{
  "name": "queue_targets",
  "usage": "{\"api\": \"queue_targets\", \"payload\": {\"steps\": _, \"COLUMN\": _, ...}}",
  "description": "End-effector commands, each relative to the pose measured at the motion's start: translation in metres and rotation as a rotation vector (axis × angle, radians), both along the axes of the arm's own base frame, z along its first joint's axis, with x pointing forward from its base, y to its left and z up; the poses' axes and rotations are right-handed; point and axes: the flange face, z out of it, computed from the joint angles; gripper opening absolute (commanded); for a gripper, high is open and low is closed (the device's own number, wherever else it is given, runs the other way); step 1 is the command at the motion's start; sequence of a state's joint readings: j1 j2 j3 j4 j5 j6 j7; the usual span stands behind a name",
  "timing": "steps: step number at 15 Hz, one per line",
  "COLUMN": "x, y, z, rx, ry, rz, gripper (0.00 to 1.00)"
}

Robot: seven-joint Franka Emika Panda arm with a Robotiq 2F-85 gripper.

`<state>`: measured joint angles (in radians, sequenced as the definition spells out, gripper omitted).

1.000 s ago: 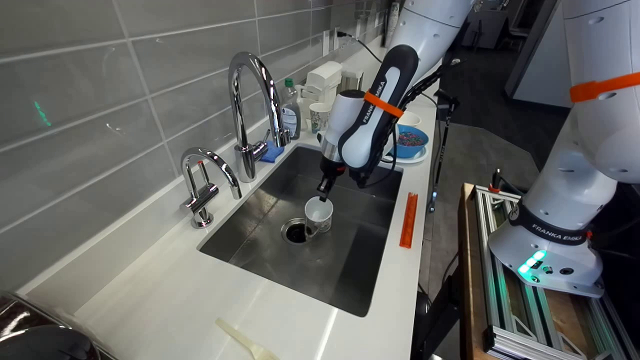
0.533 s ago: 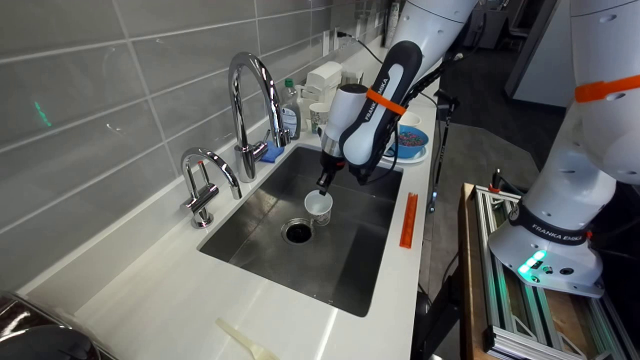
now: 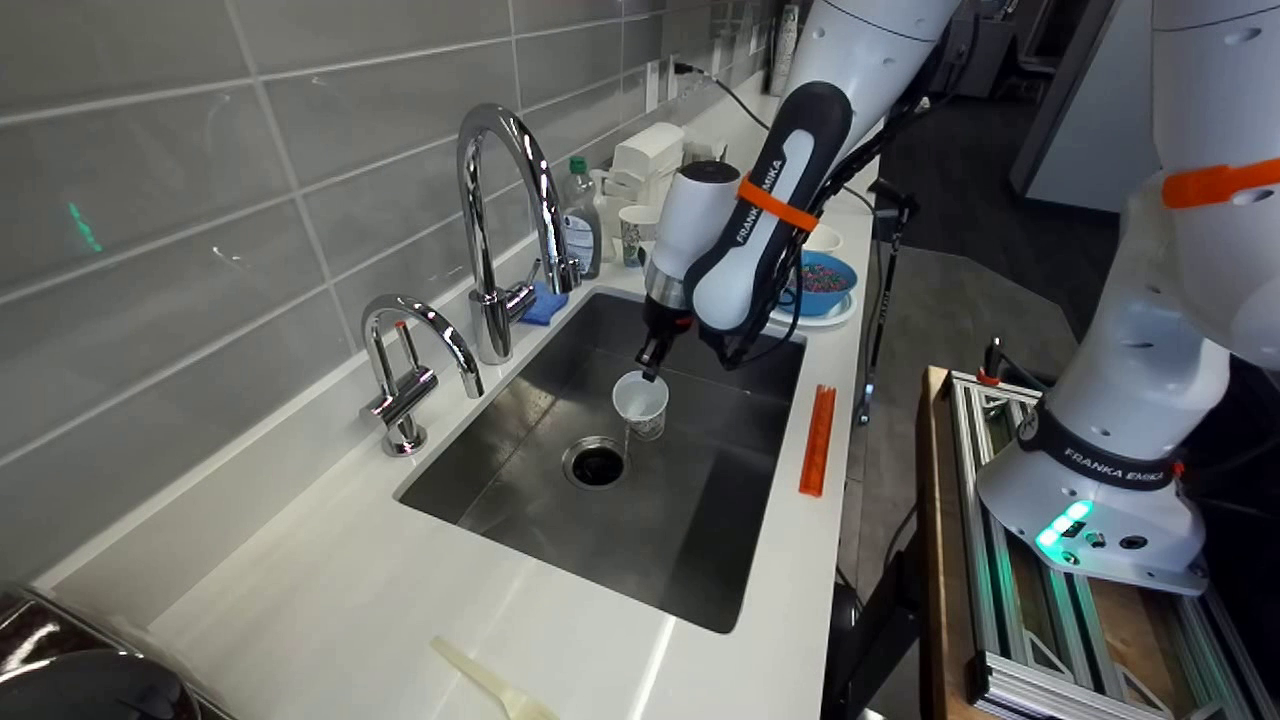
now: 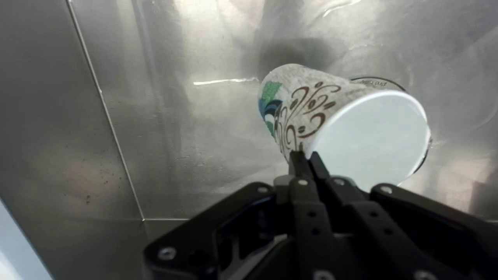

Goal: Pour the water in the cup out

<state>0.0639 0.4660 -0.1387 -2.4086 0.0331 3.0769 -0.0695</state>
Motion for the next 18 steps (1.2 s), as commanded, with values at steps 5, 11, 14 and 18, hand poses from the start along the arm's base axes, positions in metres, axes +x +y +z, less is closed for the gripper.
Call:
{"api": "queue_targets", "payload": {"steps": 5, "x": -0.01, "y": 0.007, "z": 0.024, "rx": -0.053, "ry": -0.042, "rz": -0.028, "gripper": 0.01}}
{"api": "queue_targets", "payload": {"steps": 11, "x": -0.013, "y": 0.01, "z": 0.035, "rx": -0.119, "ry": -0.061, "rz": -0.052, "gripper": 0.01}}
{"api": "queue_targets", "payload": {"steps": 14, "x": -0.014, "y": 0.013, "z": 0.039, "rx": -0.149, "ry": -0.069, "rz": -0.064, "gripper": 0.01}}
{"api": "queue_targets", "payload": {"steps": 18, "x": -0.015, "y": 0.02, "z": 0.044, "rx": -0.183, "ry": -0.083, "rz": -0.074, "gripper": 0.01}}
